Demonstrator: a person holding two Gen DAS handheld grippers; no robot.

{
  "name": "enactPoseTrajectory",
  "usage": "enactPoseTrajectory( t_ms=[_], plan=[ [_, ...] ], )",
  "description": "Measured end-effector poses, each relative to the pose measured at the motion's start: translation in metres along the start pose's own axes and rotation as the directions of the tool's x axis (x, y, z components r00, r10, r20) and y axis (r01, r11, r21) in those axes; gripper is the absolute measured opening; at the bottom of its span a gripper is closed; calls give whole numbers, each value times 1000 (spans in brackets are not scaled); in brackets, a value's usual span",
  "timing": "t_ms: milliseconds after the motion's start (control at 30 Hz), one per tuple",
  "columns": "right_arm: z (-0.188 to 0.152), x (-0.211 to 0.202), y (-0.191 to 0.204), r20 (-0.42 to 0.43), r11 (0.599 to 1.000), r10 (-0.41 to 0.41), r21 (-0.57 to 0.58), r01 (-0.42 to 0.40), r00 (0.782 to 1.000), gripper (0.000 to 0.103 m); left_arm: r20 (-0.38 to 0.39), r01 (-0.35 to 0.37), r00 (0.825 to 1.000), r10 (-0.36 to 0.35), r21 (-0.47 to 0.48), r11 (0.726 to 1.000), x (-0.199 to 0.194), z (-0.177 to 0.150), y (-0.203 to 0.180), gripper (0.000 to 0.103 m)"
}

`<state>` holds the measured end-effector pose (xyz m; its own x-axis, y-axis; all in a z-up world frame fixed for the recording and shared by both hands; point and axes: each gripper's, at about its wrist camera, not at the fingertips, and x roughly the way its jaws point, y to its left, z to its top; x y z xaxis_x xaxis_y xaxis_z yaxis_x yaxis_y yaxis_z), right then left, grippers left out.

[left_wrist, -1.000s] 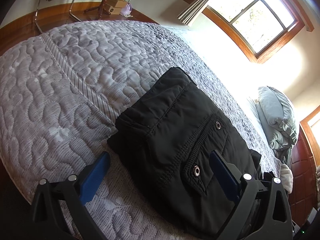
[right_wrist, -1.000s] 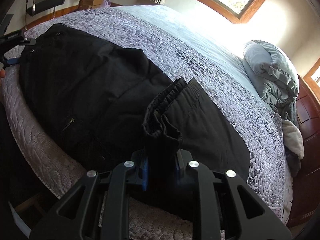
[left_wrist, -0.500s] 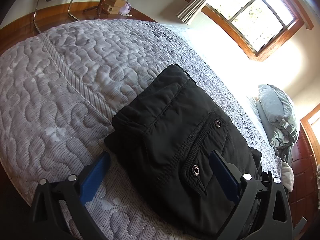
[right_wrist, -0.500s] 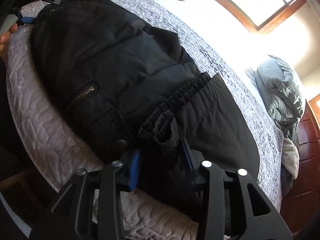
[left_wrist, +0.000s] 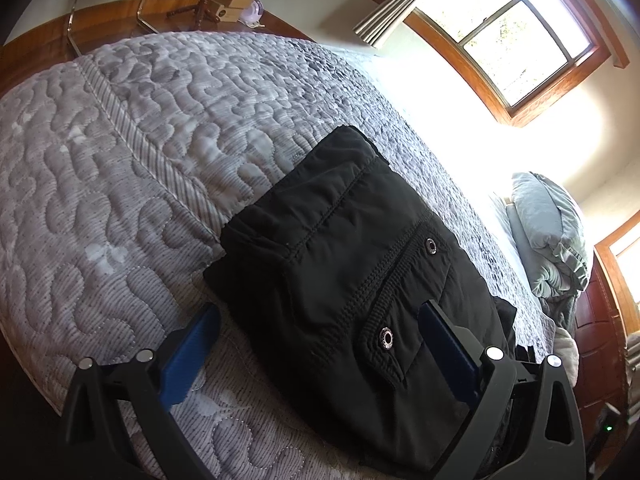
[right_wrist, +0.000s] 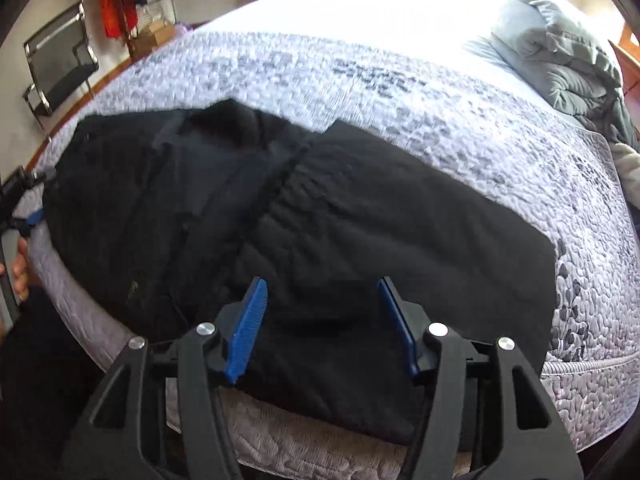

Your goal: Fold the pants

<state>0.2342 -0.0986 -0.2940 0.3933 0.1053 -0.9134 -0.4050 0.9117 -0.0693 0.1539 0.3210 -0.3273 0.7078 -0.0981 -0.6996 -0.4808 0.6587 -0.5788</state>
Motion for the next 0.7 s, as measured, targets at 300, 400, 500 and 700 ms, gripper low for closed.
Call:
enactPoseTrajectory(
  t_ms=[300, 400, 500, 700],
  plan=[
    [43, -9, 4, -173, 972, 195, -99, -214, 965, 73, -49, 100, 993, -108, -149, 984, -5, 1, 19, 99],
    [115, -23, 18, -274, 881, 410, -129, -455, 870, 87, -72, 126, 986, -152, -278, 952, -3, 4, 34, 99],
    [194, -15, 57, -384, 789, 493, -181, -587, 781, 92, -63, 183, 972, -228, -410, 893, -4, 6, 51, 99],
    [285, 53, 192, -650, 649, 433, -256, -717, 624, 96, -41, 223, 957, -286, -524, 822, -2, 6, 79, 99]
  ],
)
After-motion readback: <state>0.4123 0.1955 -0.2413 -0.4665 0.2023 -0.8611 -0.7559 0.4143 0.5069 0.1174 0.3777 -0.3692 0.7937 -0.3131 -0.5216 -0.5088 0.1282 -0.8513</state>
